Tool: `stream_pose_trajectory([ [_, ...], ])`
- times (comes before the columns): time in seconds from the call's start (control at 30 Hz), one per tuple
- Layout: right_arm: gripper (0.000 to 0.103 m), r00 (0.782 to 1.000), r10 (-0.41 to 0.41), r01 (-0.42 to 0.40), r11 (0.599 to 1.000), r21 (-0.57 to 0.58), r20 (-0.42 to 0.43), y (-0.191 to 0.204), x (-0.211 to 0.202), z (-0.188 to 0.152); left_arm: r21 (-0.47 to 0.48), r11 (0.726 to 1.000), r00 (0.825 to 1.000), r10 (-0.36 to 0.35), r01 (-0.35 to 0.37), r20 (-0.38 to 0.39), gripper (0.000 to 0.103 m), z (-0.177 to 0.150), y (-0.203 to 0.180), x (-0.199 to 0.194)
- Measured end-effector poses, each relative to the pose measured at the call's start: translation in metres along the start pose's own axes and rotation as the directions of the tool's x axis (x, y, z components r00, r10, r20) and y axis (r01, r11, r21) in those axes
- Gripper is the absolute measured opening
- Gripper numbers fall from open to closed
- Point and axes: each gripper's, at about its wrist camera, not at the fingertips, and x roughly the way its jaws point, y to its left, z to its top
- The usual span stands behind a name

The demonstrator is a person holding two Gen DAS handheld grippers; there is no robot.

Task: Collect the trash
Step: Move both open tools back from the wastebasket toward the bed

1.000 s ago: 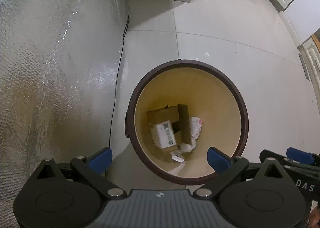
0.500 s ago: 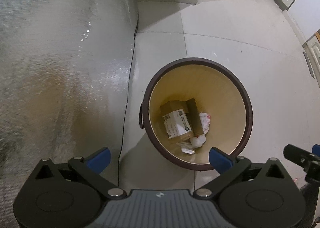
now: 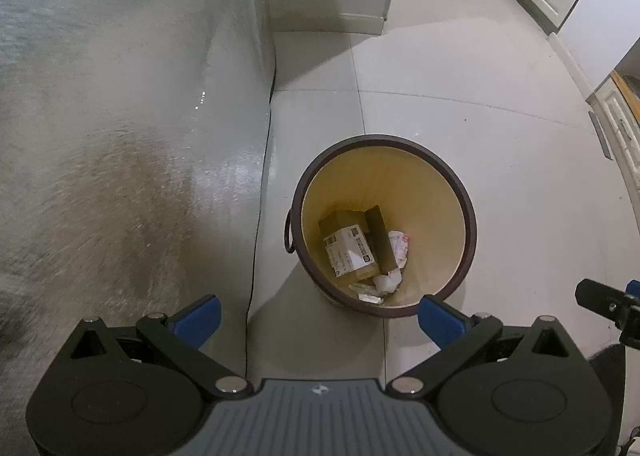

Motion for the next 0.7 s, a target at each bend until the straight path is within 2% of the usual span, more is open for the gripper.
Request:
stream_pose_trajectory([
  [0.4,0.103,0.994,-0.024,0.028,0.999,-0.031,0.103,-0.001,-0.081,-0.024,0.022,1.0,0.994,-0.002,-0.001,0.106,0.103,-0.037,-0.003,-0.071],
  [0.7,0.103,0.978,0.002,0.003,1.0,-0.022,0.207,-0.008,-0.158,-0.047,0.057,0.998,0.977,-0.035,0.024,0.208,0.103,-0.068,-0.016,-0.144],
])
